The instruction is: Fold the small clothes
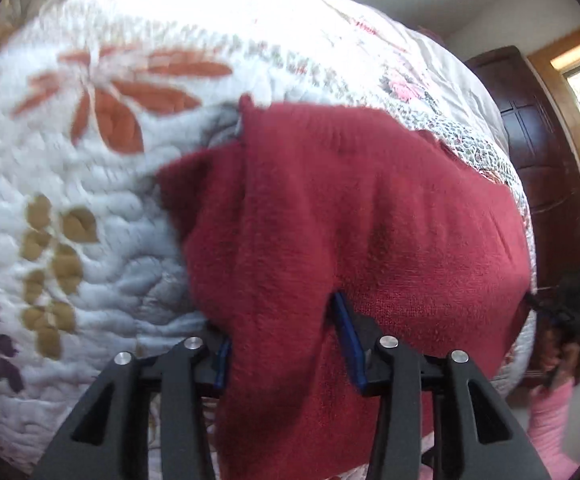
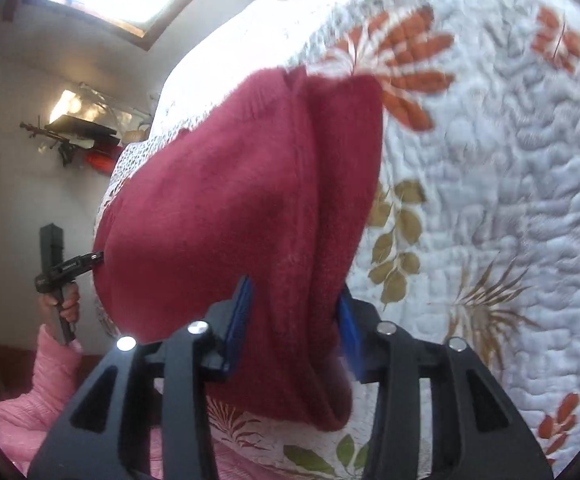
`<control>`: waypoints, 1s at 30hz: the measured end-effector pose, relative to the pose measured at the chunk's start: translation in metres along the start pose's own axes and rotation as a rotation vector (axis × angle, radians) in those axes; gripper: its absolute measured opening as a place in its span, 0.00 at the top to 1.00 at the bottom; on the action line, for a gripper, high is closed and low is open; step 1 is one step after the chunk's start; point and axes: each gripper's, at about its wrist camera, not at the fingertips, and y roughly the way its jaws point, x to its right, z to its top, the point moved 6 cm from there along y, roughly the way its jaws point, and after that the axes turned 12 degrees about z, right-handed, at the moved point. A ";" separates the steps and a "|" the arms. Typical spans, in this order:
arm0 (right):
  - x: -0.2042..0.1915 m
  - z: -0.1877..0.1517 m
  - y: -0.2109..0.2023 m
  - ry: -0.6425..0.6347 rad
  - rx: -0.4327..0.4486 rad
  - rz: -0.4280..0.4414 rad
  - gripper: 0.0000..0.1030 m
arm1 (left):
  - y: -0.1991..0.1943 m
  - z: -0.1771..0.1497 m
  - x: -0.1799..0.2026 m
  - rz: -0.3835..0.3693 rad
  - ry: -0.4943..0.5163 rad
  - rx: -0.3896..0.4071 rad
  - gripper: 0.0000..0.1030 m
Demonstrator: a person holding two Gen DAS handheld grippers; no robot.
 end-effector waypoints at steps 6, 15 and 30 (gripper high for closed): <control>-0.030 0.039 -0.033 -0.097 0.150 -0.056 0.48 | -0.049 0.014 -0.003 0.033 -0.136 0.157 0.55; -0.002 0.092 0.034 -0.057 0.034 -0.143 0.75 | -0.053 0.033 0.014 0.151 -0.195 0.286 0.50; 0.014 0.084 0.030 -0.018 0.125 -0.155 0.69 | -0.056 0.037 0.059 0.138 -0.080 0.335 0.48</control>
